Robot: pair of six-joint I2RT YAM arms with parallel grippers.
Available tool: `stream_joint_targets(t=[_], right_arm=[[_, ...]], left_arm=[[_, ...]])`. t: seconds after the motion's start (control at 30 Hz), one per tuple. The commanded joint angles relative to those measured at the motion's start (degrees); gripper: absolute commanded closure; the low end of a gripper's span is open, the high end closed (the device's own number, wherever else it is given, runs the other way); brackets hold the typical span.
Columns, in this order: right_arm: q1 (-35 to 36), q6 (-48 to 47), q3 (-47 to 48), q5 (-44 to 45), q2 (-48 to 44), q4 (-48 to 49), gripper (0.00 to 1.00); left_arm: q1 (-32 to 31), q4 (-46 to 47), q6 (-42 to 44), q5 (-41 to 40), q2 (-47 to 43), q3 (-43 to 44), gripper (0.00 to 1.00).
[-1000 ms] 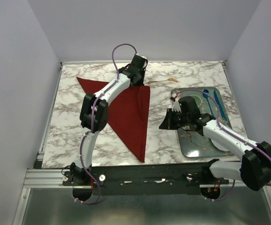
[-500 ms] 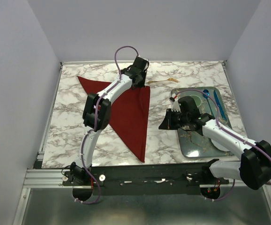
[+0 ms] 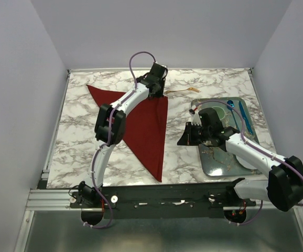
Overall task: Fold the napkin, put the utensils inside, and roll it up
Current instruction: Fold the napkin
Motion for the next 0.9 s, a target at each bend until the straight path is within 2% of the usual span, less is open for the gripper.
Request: stream_joint_targets(t=[0.0,0.17,0.3,0.33,0.4,0.43,0.5,0.53,0.57,0.67,0.73,0.77,0.87], right_arm=[[-0.38,0.25,-0.75,-1.12,0.48,0.87,0.85],[-0.38,0.25,-0.84,-1.30,0.48,0.87,0.86],[-0.30,0.25,-0.93,-1.30,1.00,0.96,0.85],[-0.38,0.34,-0.93,-1.30,1.18,1.04,0.86],[-0.30,0.34,-1.02,-1.74,1.71,1.39,0.86],[-0.38,0.77,-1.10,-1.91,1.97,1.57,0.86],[-0.30,1.56,-1.80,-3.31,1.89,3.40,0.86],[-0.38,2.96,-2.42,-3.67,1.28,4.55,0.86],[-0.38,3.93,-3.38,-3.67,0.92,5.60,0.85],[-0.38,5.08,-6.11,-4.64,1.09,8.95,0.85],[-0.21,4.21,-6.47,-5.25,2.14,9.13,0.85],[-0.21,3.86,-6.47,-5.52,3.37,9.22,0.86],[0.93,2.45,-6.21,-6.92,5.05,10.10,0.86]], left_arm=[[-0.41,-0.24,-1.38,2.21,2.81,2.24,1.00],[-0.41,-0.15,-1.73,2.21,3.96,3.82,0.97],[-0.41,-0.06,-2.26,2.21,4.31,4.53,0.87],[-0.41,0.03,-2.43,2.30,4.48,4.70,0.78],[-0.41,0.20,-2.96,2.65,4.48,5.49,0.67],[-0.41,0.12,-3.22,2.22,4.22,5.67,0.56],[-0.24,-0.67,-5.77,2.30,3.87,6.81,0.49],[-0.06,-0.42,-7.26,2.74,2.04,6.64,0.33],[0.03,-0.33,-8.05,3.00,0.89,6.11,0.28],[0.29,-1.03,-8.32,4.24,-4.29,4.28,0.22],[0.90,-1.03,-9.29,4.23,-9.02,0.85,0.23],[1.17,-1.03,-9.55,4.76,-10.53,-3.51,0.23],[1.70,-0.68,-8.68,9.76,-13.36,-11.08,0.26]])
